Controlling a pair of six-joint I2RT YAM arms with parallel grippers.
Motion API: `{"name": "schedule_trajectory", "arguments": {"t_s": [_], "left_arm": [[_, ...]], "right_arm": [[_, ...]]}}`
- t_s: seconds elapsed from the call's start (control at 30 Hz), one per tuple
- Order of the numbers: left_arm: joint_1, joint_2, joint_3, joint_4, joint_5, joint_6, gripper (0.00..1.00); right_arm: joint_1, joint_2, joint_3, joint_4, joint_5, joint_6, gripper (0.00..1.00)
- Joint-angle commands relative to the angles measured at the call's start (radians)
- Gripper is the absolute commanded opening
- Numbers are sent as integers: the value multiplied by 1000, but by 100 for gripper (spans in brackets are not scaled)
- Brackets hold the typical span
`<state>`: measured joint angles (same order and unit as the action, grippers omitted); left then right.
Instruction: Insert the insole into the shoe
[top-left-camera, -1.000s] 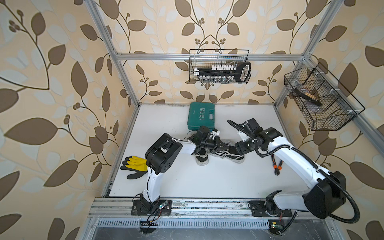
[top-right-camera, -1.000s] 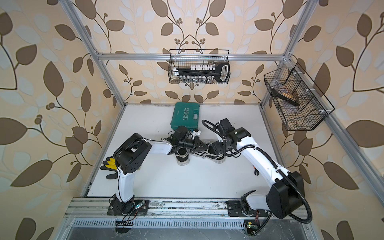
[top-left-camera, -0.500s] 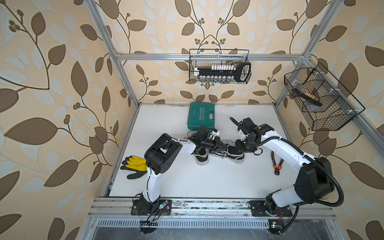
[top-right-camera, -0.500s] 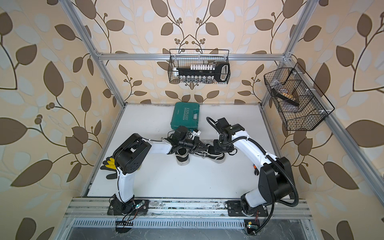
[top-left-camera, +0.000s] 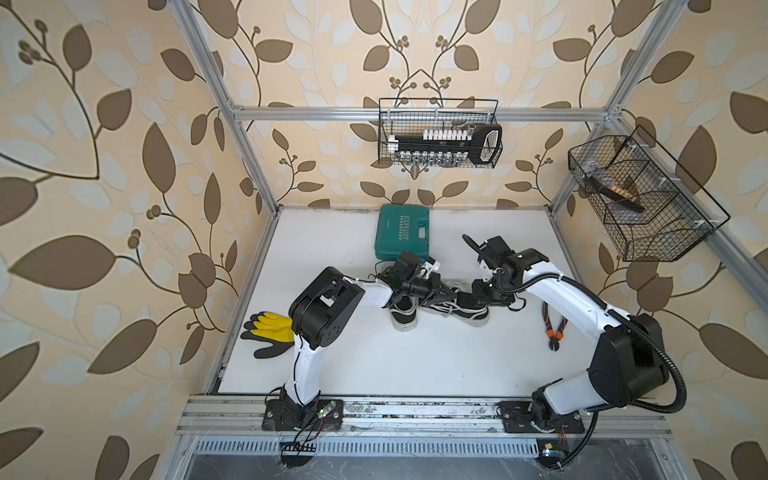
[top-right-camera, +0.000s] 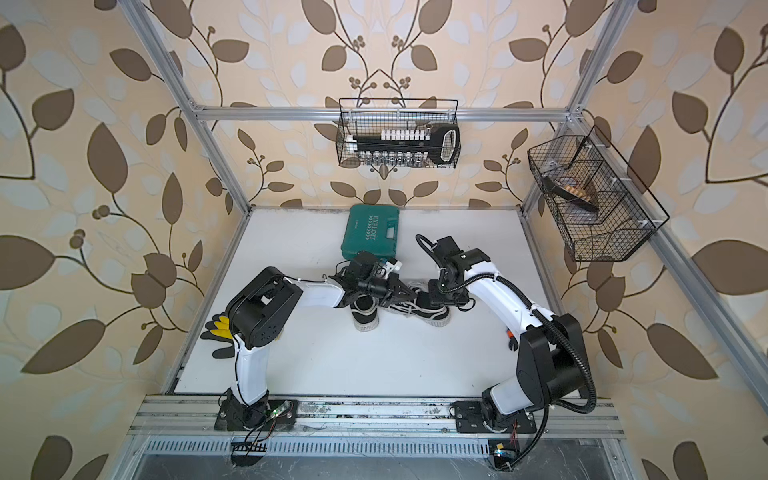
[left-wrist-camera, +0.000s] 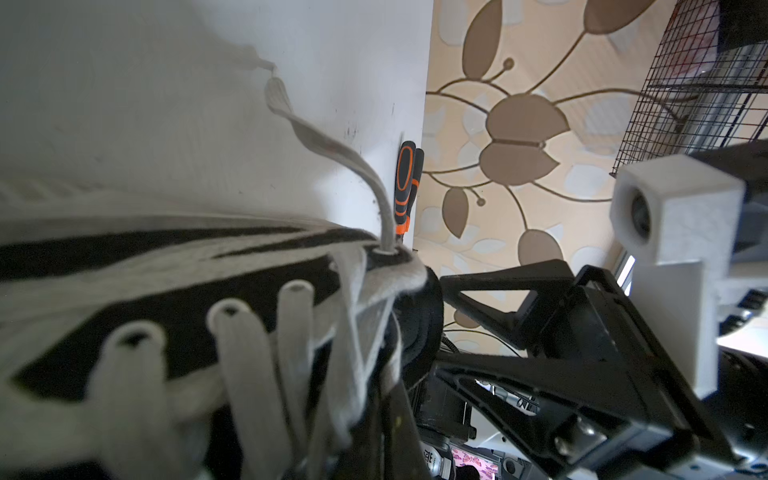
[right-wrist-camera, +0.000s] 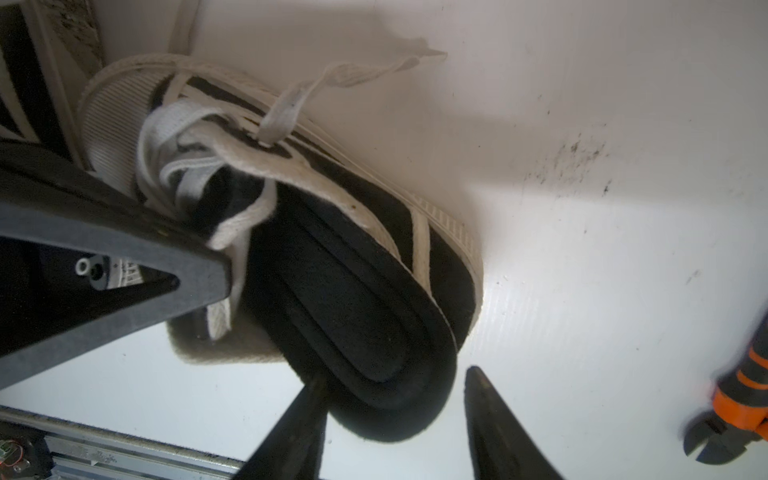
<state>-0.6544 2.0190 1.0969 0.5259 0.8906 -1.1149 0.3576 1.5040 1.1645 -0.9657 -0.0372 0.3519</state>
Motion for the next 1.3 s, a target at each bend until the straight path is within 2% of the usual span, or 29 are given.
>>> {"name": "schedule_trajectory", "arguments": {"t_s": [0.0,0.1,0.13,0.2,0.33,0.4,0.6,0.7,0.87,1.03,1.27], "left_arm": [[-9,-55,23,9,28,23,0],[-9,-57,23,9,28,23,0],[-9,-59,23,9,28,23,0],[-11,-62,20,11,25,23,0],[-14,-62,18,11,26,23,0],[-14,-62,17,12,25,23,0],[-15,-65,12,14,21,21,0],[-17,-67,11,14,21,21,0],[-18,-74,14,8,21,23,0],[-27,-81,17,-2,16,25,0],[-32,-89,11,-10,14,26,0]], "right_arm": [[-2,-5,-24,2,-12,7,41],[-3,-10,-35,25,-50,17,24],[-2,-8,-38,27,-55,18,22],[-1,-5,-34,24,-48,20,22],[-1,-12,-30,-4,-2,22,32],[-1,-13,-31,-12,12,21,34],[-1,-1,-46,-4,-43,36,36],[-1,0,-45,5,-75,38,28],[12,-4,-33,35,-116,27,0],[57,19,-1,66,-106,50,0],[167,121,63,88,-11,25,0]]}}
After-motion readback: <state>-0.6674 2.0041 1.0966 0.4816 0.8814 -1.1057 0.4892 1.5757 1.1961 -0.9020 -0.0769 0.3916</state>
